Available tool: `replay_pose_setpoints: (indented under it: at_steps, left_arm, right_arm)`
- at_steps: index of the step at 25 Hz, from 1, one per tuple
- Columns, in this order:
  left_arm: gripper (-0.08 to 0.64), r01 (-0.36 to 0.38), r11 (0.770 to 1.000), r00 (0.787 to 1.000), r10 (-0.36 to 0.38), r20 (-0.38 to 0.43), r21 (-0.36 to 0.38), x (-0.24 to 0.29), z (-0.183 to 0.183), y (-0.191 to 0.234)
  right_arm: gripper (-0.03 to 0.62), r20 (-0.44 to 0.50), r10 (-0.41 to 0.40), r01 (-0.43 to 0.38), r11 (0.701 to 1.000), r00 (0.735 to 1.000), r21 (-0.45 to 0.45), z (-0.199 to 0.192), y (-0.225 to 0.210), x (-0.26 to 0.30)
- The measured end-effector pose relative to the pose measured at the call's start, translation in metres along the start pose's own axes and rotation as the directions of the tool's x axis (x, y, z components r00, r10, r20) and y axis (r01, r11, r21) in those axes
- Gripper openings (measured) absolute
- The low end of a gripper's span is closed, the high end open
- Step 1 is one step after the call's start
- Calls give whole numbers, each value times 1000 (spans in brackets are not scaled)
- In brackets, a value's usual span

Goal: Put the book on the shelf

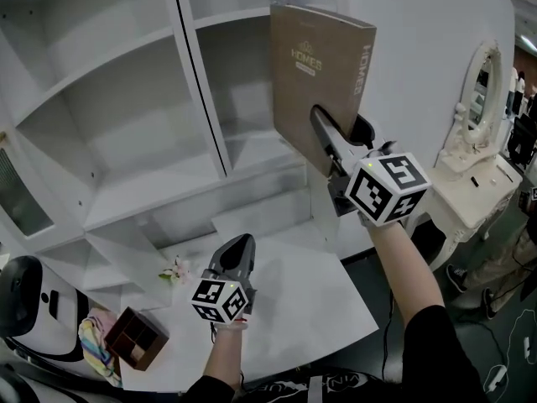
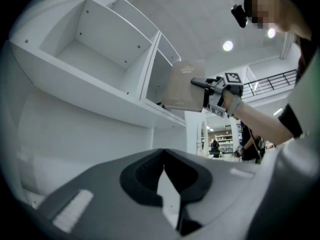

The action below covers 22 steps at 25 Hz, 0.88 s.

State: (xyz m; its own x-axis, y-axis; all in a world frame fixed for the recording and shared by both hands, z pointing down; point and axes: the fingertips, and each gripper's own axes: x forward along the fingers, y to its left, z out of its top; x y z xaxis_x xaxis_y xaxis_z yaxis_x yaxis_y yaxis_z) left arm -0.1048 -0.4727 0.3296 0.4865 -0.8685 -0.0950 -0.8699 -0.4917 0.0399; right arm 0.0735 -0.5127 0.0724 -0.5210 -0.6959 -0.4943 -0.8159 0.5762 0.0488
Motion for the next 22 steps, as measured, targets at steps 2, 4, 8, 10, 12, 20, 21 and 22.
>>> replay_pose_setpoints:
  at_steps: [2,4,8,10,12,20,21,22]
  left_arm:
    - [0,2,1000,1000,-2,0,2,5,1,2]
    - [0,2,1000,1000,-2,0,4,9,2,5]
    - [0,7,1000,1000,-6,-7,11,15,0,6]
    - [0,9,1000,1000,-9,-9,11,18,0,6]
    - [0,13,1000,1000,-12,-11,12,19,-2,5]
    - [0,21,1000,1000,-21,-18,14,24,-6,2]
    - [0,21,1000,1000,-21,-18,17,25,-6,2]
    - [0,19,1000,1000,-19,-18,21,25,-5,4]
  right_arm:
    - [178,1,10,-10,1000,1000,9,-2,1,1]
    - [178,4,15,-15,1000,1000,-2,-4,1,1]
    - [178,-9,20,-21,999,1000,-35,-15,2,-1]
    - [178,-19,24,-25,999,1000,-34,-19,3,0]
    - [178,-29,27,-28,999,999,-31,-22,4,0]
    - [178,-77,15,-17,1000,997,-17,-26,6,18]
    - [178,-86,13,-14,1000,996,-11,-27,7,22]
    - [178,-96,10,-11,1000,995,-5,-29,7,27]
